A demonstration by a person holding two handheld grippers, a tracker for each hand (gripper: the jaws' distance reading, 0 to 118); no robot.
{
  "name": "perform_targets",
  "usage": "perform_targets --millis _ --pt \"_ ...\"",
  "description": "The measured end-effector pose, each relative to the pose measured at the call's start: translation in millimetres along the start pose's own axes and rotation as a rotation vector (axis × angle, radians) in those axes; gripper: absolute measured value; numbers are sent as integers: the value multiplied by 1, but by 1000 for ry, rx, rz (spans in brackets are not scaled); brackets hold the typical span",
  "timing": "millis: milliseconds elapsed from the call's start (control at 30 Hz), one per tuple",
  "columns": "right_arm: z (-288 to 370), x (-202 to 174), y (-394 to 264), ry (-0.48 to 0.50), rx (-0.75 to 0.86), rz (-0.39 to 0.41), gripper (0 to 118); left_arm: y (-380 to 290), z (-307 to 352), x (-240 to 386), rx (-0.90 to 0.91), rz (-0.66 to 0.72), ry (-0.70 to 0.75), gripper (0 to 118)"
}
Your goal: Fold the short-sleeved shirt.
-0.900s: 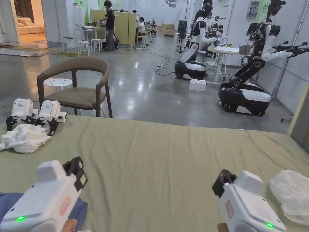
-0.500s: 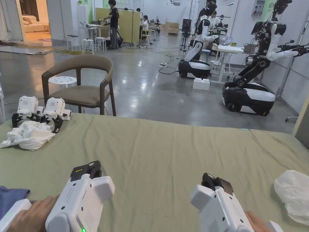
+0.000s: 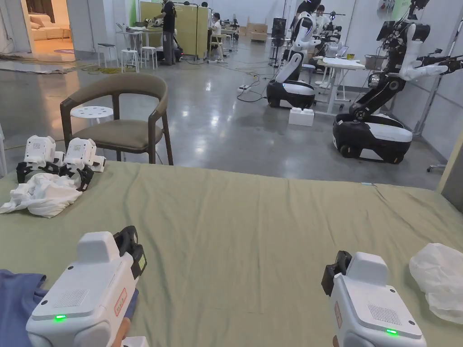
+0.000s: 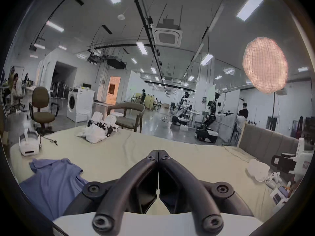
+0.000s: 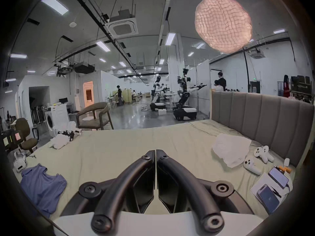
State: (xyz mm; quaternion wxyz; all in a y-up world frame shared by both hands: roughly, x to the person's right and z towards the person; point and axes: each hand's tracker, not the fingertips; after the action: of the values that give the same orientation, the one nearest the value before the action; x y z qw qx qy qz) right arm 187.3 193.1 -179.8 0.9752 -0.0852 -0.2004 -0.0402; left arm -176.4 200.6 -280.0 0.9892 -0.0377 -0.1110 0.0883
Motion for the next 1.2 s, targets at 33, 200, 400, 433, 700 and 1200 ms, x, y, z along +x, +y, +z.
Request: perform_targets --millis 33,200,400,433,700,1200 --pt "0 0 0 5 1 7 0 1 0 1 -4 -25 1 0" --pt "3 -8 1 18 -3 56 0 5 1 -4 -40 -77 -10 0" --pt "5 -16 1 49 -3 89 0 13 10 -36 -112 -129 9 0" --pt "4 -18 0 52 -5 94 0 13 12 -44 -146 -146 16 0" --pt "-6 -35 -18 120 -71 112 0 0 16 -155 -475 -126 151 0" --pt "-18 -68 -55 212 -173 187 0 -119 -22 -273 -960 112 251 78"
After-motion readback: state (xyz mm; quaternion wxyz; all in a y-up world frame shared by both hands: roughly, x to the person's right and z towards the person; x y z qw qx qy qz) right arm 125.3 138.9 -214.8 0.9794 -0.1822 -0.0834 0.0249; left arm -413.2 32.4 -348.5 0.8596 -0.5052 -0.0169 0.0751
